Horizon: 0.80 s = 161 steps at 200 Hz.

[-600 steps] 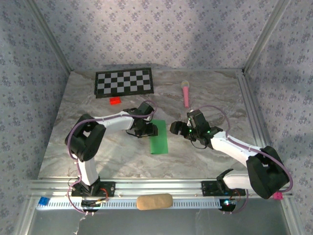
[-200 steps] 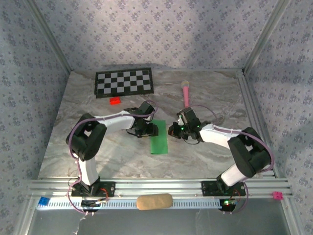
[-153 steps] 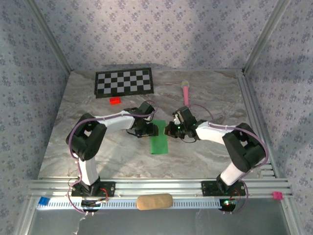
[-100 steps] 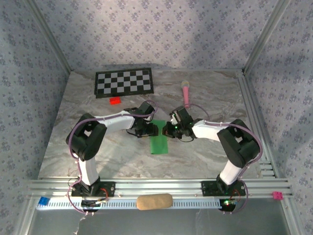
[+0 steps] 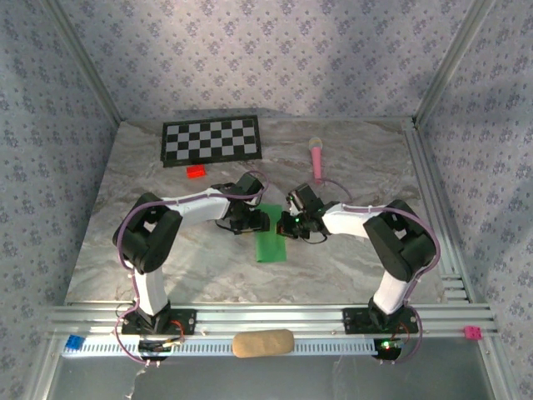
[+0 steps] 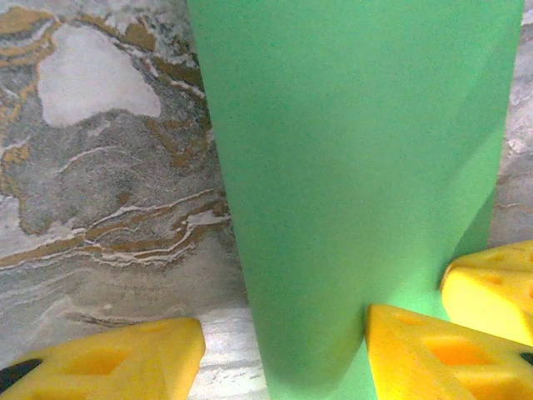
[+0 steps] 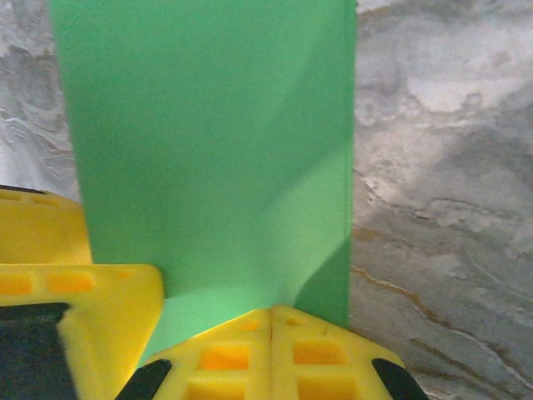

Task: Fold a paper plane with a square sheet of paper (pick it up from the middle)
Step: Hold the square sheet of paper at the center of the table.

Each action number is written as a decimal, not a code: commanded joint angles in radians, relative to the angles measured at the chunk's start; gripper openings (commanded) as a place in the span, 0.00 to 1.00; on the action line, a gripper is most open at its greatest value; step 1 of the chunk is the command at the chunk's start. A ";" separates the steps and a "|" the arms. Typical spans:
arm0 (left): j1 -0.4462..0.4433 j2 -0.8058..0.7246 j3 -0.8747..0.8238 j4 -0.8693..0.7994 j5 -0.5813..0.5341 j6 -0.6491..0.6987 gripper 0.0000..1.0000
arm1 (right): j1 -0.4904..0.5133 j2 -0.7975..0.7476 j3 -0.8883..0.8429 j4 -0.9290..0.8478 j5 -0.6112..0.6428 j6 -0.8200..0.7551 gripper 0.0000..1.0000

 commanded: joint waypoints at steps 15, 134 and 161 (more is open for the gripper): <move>-0.010 0.105 -0.034 0.024 -0.060 0.014 0.59 | 0.010 0.037 -0.006 -0.084 0.047 -0.042 0.00; -0.012 0.107 -0.044 0.024 -0.065 0.014 0.59 | 0.008 -0.021 0.003 0.060 -0.067 -0.014 0.00; -0.012 0.102 -0.049 0.026 -0.066 0.012 0.59 | 0.004 0.002 0.002 0.075 -0.079 -0.014 0.00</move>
